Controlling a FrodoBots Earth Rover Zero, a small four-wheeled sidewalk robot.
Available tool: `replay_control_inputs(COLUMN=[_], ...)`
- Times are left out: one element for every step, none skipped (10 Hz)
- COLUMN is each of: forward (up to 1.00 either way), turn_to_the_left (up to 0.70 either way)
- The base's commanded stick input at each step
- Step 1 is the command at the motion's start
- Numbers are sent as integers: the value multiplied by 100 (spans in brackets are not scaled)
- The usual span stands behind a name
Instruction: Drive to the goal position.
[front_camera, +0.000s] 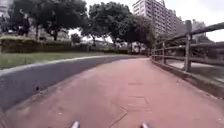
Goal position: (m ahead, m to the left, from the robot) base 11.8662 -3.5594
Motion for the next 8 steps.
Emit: replay_control_inputs(forward=[70,70,70,70,70,70,70,70], turn_to_the_left=[0,0,0,0,0,-1,-12,-33])
